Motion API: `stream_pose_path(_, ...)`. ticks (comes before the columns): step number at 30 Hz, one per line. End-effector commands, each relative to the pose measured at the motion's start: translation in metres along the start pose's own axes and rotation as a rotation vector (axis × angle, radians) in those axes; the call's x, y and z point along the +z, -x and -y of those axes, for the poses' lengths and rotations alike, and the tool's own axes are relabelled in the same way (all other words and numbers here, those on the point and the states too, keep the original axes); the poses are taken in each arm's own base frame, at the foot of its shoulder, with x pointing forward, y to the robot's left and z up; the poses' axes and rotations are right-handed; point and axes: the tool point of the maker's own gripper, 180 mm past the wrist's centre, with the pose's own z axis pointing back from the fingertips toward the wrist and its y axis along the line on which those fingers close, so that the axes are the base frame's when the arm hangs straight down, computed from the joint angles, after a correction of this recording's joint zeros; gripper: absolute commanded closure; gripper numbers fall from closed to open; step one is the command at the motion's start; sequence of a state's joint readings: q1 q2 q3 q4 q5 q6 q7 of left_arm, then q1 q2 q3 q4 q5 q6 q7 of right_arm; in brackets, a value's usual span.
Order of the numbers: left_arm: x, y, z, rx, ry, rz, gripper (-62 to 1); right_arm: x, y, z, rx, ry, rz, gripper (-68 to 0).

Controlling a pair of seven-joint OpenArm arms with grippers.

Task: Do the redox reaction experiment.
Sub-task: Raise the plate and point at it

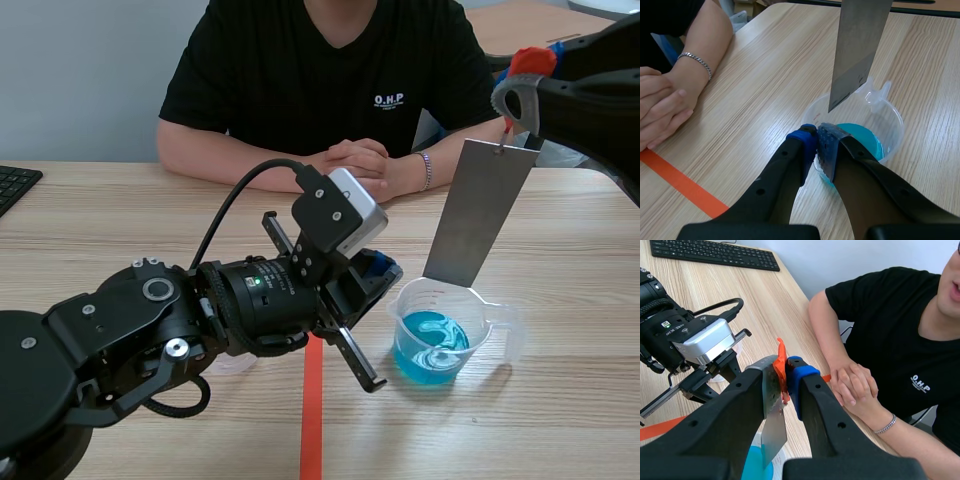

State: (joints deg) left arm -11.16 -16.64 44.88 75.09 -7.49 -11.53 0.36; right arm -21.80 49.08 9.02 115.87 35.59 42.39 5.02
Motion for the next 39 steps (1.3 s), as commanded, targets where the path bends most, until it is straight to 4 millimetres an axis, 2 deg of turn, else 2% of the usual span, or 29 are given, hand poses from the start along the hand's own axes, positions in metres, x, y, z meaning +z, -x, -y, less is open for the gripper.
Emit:
stream_pose_path(1, -0.003, -0.013, -0.001, -0.001, -0.004, 0.042, -4.9, 0.0, -0.01, 0.001, 0.02, -0.008, 0.026, -1.5)
stream_pose_path(19, -0.003, -0.012, -0.001, -0.001, -0.005, 0.04, -4.9, 0.0, -0.011, 0.001, 0.018, -0.008, 0.029, -1.5)
stream_pose_path(26, 0.006, 0.002, -0.004, -0.011, -0.005, 0.002, -4.9, 0.0, -0.011, 0.001, 0.018, -0.008, 0.029, -1.5)
stream_pose_path(31, 0.031, 0.022, -0.008, -0.015, -0.026, -0.055, -4.9, 0.0, -0.011, 0.001, 0.018, -0.008, 0.029, -1.5)
stream_pose_path(39, 0.092, 0.018, -0.01, -0.031, -0.08, -0.083, -4.9, 0.0, -0.011, 0.001, 0.018, -0.008, 0.029, -1.5)
